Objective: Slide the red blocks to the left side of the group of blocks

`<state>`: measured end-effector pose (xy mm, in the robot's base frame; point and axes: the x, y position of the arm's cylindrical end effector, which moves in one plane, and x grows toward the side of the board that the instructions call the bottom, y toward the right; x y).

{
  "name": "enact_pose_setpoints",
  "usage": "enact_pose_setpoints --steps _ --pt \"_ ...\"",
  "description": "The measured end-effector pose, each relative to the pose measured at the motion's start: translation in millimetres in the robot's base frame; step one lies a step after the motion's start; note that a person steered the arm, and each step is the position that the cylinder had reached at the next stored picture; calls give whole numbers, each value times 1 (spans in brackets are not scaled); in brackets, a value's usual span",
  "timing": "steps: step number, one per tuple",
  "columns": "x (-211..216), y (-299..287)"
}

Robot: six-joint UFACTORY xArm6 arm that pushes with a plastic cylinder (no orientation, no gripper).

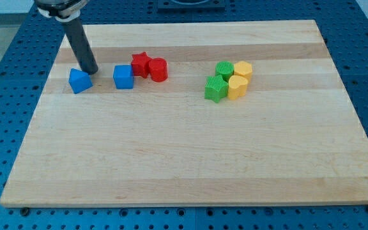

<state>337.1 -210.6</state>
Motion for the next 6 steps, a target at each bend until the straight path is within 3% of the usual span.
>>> enact_pose_setpoints --steps 3,6 --pt "-14 95" --pt "19 107"
